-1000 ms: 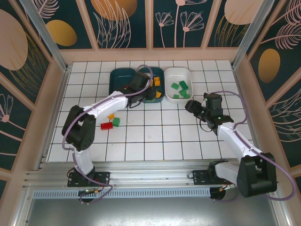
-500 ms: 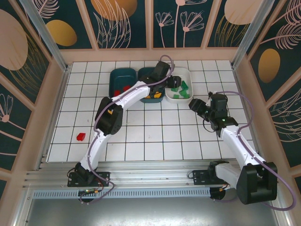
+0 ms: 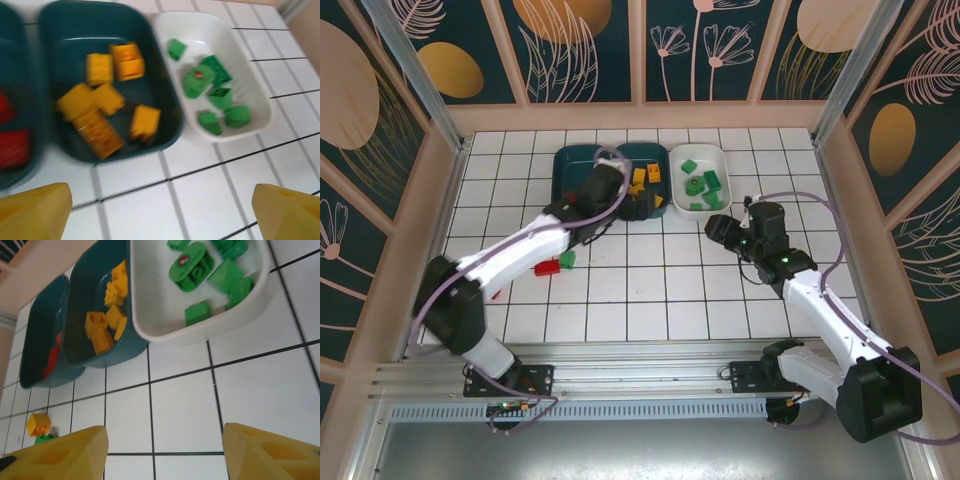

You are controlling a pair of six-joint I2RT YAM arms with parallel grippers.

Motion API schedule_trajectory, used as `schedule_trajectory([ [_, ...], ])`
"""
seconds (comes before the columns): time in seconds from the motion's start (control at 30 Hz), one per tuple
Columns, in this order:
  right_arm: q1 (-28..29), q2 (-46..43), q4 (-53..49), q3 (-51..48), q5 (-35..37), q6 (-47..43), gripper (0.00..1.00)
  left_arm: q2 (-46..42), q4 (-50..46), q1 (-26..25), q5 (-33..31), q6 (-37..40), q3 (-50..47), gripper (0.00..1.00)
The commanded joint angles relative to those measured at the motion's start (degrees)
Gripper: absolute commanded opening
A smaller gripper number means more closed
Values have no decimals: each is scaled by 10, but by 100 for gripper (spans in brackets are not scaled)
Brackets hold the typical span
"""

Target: Sort the legos into containers by color

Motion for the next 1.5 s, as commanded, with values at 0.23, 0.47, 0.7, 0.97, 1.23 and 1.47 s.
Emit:
schedule_trajectory([
  [0.23,109,98,64,30,32,40,64,-101,-88,29,-119,-59,-223,95],
  [0.47,131,113,55,33,45,42,65,-69,-101,60,-131,-51,-230,92],
  [0.7,133,111,41,35,53,40,64,-6,-61,83,-114,-32,-227,82],
  [0.97,133,113,33,37,63,35,64,29,-47,84,-97,-29,-230,65],
  [1.23,133,121,37,38,62,33,63,33,-46,84,-70,-25,-203,36],
  [1.47,131,116,33,32,68,29,63,24,-52,81,-40,-32,-191,26],
])
